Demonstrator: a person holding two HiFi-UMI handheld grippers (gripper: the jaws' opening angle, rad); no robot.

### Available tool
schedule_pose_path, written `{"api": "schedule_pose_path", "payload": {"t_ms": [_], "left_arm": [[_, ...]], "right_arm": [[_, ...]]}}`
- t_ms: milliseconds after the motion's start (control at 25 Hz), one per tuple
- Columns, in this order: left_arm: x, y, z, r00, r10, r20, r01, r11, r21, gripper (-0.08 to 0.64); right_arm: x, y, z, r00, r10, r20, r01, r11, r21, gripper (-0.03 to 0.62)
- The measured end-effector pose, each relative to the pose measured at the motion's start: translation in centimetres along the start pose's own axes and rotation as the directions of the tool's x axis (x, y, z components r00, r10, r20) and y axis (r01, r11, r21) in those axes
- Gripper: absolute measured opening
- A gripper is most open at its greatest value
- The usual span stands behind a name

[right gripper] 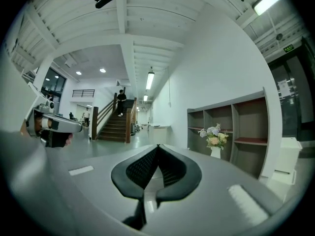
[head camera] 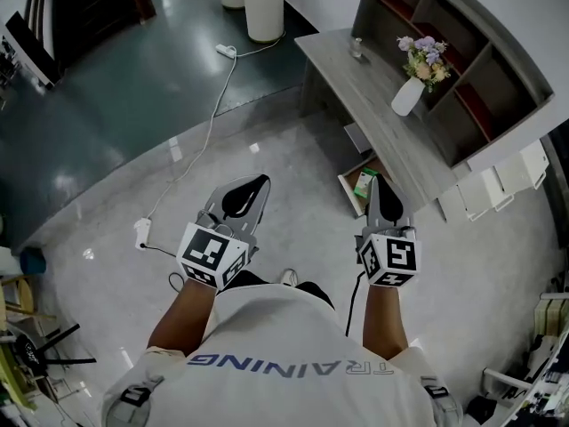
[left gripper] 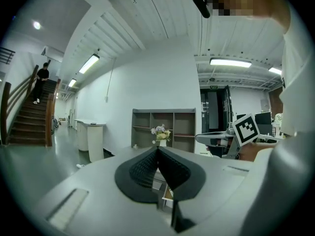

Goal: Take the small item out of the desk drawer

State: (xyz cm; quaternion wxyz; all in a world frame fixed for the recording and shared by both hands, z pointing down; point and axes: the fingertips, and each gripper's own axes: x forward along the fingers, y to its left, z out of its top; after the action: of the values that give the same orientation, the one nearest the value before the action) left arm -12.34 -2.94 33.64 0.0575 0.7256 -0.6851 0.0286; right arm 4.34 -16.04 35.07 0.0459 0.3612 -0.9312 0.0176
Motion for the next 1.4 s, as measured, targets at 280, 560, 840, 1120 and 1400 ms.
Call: {"api": "schedule_pose_path", "payload": {"t_ms": [280,560,840,1120,1400], "left_arm": [[8.1,1.7,-0.2,0.995,-0.098,-0.027,0.097,0.995,-0.020,-0.002],[16.2,3.0,0.0,0.953,-0.300,-0.031,0.300,0.954,-0.018,-0.002],[23.6,6.5,1.5,0.881,-0.470,-0.041,0.471,0.882,0.005,-0.002],[27.6,6.7,1.5,0.808,-0.587,-0.041,0.588,0.809,0.006,-0.002],[28.6,1.4,2.9,0.749,-0.662,-0.009,0.662,0.749,0.036,-0.002]], "right_arm": [[3.6,-5.2,-0.8,0.993,-0.110,-0.048,0.110,0.994,0.001,0.017],[5.7,-8.8,-0.5,0.949,-0.308,-0.071,0.308,0.951,-0.015,0.017],[9.5,-9.5,0.8,0.882,-0.463,-0.084,0.463,0.886,-0.025,0.017],[10.3,-9.7,0.7,0.822,-0.562,-0.091,0.561,0.827,-0.040,0.017],[5.7,-12.4,1.6,0.766,-0.641,-0.052,0.640,0.768,-0.033,0.017]]}}
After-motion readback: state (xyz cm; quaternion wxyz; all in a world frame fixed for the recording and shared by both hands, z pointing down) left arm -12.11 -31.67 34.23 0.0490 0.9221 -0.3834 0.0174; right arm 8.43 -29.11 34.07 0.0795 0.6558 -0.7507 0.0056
